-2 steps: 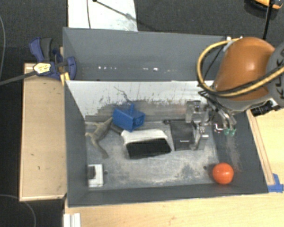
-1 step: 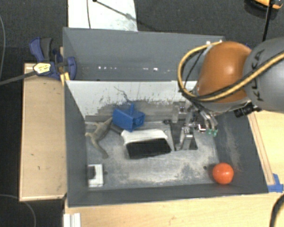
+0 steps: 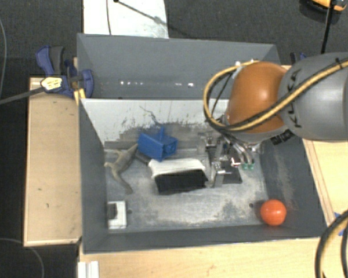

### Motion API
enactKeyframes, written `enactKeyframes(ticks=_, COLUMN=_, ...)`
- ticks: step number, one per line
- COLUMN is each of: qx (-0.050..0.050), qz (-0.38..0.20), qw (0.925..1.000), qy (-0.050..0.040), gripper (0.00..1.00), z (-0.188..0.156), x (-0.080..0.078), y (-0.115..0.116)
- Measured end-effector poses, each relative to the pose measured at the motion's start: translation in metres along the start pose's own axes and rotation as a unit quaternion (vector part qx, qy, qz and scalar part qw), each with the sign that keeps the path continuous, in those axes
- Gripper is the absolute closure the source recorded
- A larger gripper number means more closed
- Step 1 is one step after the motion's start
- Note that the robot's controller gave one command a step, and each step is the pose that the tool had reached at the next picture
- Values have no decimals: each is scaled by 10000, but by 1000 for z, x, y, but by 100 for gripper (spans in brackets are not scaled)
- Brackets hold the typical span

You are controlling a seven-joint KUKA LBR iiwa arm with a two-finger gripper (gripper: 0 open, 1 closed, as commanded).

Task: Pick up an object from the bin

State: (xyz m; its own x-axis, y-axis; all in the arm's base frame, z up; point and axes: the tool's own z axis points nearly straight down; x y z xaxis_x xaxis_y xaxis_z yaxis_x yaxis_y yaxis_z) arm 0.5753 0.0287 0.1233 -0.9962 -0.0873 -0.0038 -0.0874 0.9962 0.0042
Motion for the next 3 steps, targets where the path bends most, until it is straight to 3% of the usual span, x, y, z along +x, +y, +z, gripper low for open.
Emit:
enactKeyframes(ticks=1, qx=29, qz=-2, qw=10000, qy=-11, gripper=0, z=29, x=-2, y=9)
enactKeyframes(ticks=2, qx=22, qz=451, qw=9990, qy=-16, gripper=0, z=36, x=2, y=20)
enactKeyframes(ticks=3, qx=24, qz=414, qw=9991, qy=-11, gripper=0, z=6, x=-1, y=28)
